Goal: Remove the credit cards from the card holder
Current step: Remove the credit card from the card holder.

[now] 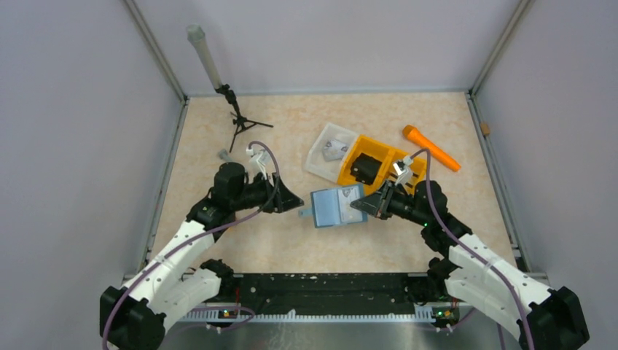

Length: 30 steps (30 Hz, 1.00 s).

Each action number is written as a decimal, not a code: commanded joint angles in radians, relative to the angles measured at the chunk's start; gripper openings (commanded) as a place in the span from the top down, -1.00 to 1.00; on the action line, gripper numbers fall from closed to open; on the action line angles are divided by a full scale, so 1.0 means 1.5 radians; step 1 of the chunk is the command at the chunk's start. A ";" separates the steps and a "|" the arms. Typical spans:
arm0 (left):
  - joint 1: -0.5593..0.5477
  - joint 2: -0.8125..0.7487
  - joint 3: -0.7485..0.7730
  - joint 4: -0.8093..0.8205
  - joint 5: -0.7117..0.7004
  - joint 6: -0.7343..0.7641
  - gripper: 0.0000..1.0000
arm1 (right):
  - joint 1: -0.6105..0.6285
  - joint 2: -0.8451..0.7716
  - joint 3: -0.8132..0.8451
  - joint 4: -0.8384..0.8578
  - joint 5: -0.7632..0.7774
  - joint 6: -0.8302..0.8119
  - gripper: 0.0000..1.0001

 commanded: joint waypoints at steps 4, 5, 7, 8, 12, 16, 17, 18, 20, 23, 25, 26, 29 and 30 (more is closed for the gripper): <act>-0.049 0.007 -0.045 0.249 0.080 -0.145 -0.04 | 0.006 0.018 0.031 0.060 0.045 -0.013 1.00; -0.066 0.017 -0.049 0.273 0.075 -0.156 -0.02 | 0.009 0.026 0.031 0.068 0.043 -0.010 1.00; -0.100 0.046 -0.044 0.295 0.054 -0.164 0.04 | 0.016 0.039 0.031 0.088 0.037 -0.004 1.00; -0.118 0.058 -0.039 0.302 0.044 -0.165 0.07 | 0.020 0.045 0.031 0.095 0.037 -0.001 1.00; -0.165 0.107 -0.024 0.344 0.017 -0.175 0.26 | 0.032 0.050 0.033 0.109 0.035 0.008 1.00; -0.172 0.140 -0.016 0.354 -0.004 -0.179 0.34 | 0.038 0.044 0.029 0.125 0.029 0.029 1.00; -0.173 0.144 -0.016 0.352 -0.011 -0.179 0.34 | 0.038 0.042 0.028 0.128 0.026 0.035 1.00; -0.172 0.148 -0.015 0.348 -0.020 -0.179 0.32 | 0.039 0.040 0.025 0.134 0.022 0.041 1.00; -0.173 0.155 -0.016 0.356 -0.020 -0.182 0.29 | 0.040 0.038 0.019 0.147 0.013 0.058 1.00; -0.172 0.166 -0.025 0.392 -0.010 -0.200 0.27 | 0.042 0.040 0.011 0.171 -0.004 0.079 1.00; -0.172 0.172 -0.027 0.402 -0.009 -0.205 0.27 | 0.043 0.041 0.004 0.187 -0.013 0.092 1.00; -0.172 0.173 -0.028 0.408 -0.007 -0.207 0.27 | 0.045 0.040 0.001 0.193 -0.015 0.095 1.00; -0.172 0.177 -0.036 0.441 0.002 -0.224 0.26 | 0.047 0.045 0.000 0.194 -0.018 0.098 1.00; -0.173 0.179 -0.036 0.447 0.003 -0.227 0.26 | 0.048 0.048 -0.002 0.198 -0.021 0.099 1.00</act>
